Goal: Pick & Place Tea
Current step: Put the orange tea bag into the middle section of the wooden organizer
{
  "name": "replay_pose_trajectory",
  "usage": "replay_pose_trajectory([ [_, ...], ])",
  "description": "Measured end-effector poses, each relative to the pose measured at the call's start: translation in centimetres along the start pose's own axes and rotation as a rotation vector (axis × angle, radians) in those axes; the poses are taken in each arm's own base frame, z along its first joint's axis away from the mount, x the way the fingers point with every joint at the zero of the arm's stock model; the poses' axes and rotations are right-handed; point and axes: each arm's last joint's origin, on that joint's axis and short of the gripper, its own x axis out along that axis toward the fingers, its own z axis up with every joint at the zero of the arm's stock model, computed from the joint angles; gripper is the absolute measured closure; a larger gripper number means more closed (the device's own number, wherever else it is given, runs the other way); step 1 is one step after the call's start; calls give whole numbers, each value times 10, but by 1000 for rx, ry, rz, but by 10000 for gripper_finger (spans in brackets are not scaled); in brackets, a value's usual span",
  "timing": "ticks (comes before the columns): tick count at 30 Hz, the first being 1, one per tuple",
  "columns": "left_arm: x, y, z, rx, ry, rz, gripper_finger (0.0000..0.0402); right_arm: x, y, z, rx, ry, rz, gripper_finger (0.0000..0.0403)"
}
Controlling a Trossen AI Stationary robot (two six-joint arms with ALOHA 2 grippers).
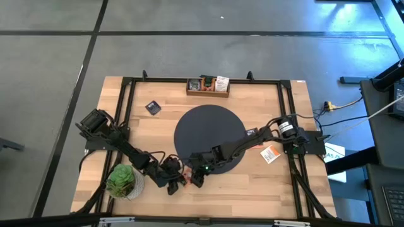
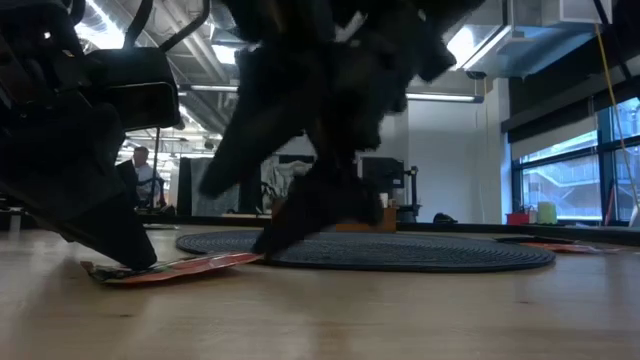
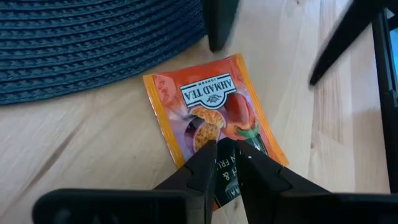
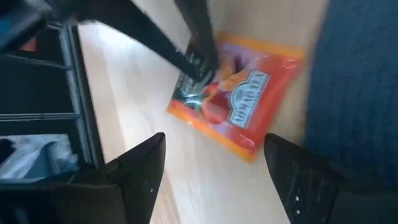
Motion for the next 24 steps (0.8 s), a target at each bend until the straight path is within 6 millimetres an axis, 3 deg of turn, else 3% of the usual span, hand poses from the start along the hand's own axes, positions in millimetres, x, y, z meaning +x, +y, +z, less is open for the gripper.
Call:
replay_pose_trajectory([
  [11, 0, -1, -1, 4, -4, 4, 343, 13, -6, -2, 21, 29, 32, 159],
  [24, 0, 0, -1, 18, -5, 5, 343, 13, -15, 5, -44, 14, 15, 323],
])
